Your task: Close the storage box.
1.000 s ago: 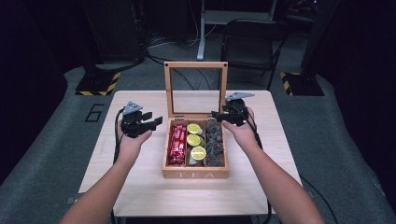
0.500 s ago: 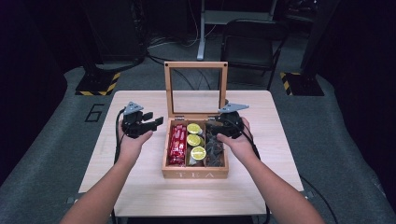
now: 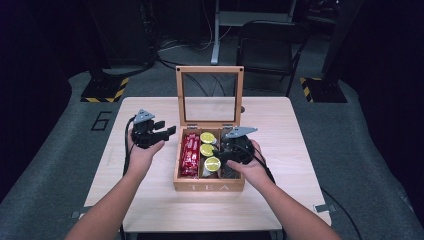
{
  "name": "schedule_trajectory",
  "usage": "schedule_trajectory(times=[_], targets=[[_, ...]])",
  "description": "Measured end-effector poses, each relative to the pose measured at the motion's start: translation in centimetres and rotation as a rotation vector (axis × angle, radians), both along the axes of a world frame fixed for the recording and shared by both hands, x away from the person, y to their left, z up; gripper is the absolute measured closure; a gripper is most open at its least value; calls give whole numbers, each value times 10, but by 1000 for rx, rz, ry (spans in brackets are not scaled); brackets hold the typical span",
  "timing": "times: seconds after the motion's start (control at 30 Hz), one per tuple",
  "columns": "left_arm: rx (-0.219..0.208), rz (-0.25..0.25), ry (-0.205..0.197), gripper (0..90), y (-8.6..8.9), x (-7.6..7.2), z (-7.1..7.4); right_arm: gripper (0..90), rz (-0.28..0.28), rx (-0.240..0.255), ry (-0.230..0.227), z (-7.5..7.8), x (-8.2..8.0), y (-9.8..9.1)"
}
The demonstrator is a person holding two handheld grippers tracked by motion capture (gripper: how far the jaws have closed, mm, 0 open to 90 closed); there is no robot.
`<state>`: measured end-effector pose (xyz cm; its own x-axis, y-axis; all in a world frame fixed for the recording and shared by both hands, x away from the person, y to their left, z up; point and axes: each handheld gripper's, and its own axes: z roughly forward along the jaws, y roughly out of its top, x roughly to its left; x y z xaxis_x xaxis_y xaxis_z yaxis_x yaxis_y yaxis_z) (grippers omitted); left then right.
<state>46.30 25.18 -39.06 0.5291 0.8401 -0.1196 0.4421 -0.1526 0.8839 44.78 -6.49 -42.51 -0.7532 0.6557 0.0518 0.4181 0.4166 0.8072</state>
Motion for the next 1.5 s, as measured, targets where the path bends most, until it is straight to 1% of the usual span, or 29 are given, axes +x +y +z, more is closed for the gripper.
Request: schedule_trajectory(times=[0.07, 0.1, 0.13, 0.17, 0.23, 0.33, 0.37, 0.43, 0.53, 0.57, 0.6, 0.63, 0.67, 0.7, 0.73, 0.87, 1.0, 1.07, 1.1, 1.13, 1.2, 1.27, 1.3, 1.4, 1.43, 1.47, 1.5], targets=[[-3, 2, 1, 445, 0, 0, 0, 368, 7, 1, -3, 0, -1, 0], [-14, 6, 0, 441, 0, 0, 0, 356, 15, -1, -7, -1, -2, 1], [-13, 5, 0, 438, 0, 0, 0, 342, 25, -4, -4, -2, -3, 2], [-13, 4, 0, 436, 0, -1, 0, 336, 27, -2, 10, -3, -4, 3], [-9, -2, -1, 432, -1, -2, 1, 329, 44, -13, 3, -5, -5, 4], [-10, 1, 1, 429, -1, -2, 0, 308, 53, -18, 14, -8, -8, 6], [-4, -2, 5, 429, -2, -1, 0, 291, 71, -34, 13, -9, -10, 9], [-1, -5, 6, 429, -2, -1, 0, 283, 72, -38, 15, -9, -11, 10], [8, -16, 8, 429, -5, -2, 1, 260, 102, -58, 14, -11, -14, 15], [6, -16, 8, 429, -5, -2, 1, 254, 106, -59, 14, -12, -15, 17], [13, -20, 2, 429, -5, -1, 2, 246, 117, -73, 21, -13, -17, 20], [13, -20, 2, 429, -5, -1, 2, 246, 117, -73, 21, -13, -17, 20], [1, -12, 6, 429, -5, 0, 1, 246, 118, -77, 21, -14, -17, 22], [2, -13, 8, 428, -4, 1, 1, 245, 129, -86, 20, -15, -18, 23], [-1, -2, 11, 429, -3, 1, 0, 229, 134, -96, 22, -17, -18, 26], [-14, 9, 9, 428, -1, 1, 0, 220, 134, -113, 19, -19, -19, 29], [-6, -2, 11, 428, -3, 0, 0, 221, 130, -122, 18, -20, -18, 30], [-5, -6, 12, 428, -5, 0, 0, 227, 128, -131, 30, -21, -18, 30], [-4, -9, 11, 428, -5, 0, 0, 236, 127, -124, 30, -22, -17, 30], [-4, -10, 7, 428, -6, 0, -1, 245, 125, -125, 40, -22, -18, 29], [-8, -8, 8, 428, -7, -1, -1, 260, 132, -125, 34, -23, -16, 28], [-5, -8, 9, 428, -6, 0, -1, 275, 125, -129, 46, -25, -16, 28], [-8, -8, 9, 428, -6, 0, -1, 282, 131, -132, 51, -25, -15, 27], [-6, -6, 11, 428, -5, 0, -1, 335, 133, -128, 58, -25, -15, 26], [-7, -4, 7, 428, -5, 0, -1, 363, 134, -127, 53, -25, -15, 26], [-7, -3, 8, 428, -4, 0, -1, 364, 154, -133, 56, -24, -16, 25], [-5, -3, 10, 428, -4, -1, 0, 364, 154, -133, 56, -24, -16, 25]])
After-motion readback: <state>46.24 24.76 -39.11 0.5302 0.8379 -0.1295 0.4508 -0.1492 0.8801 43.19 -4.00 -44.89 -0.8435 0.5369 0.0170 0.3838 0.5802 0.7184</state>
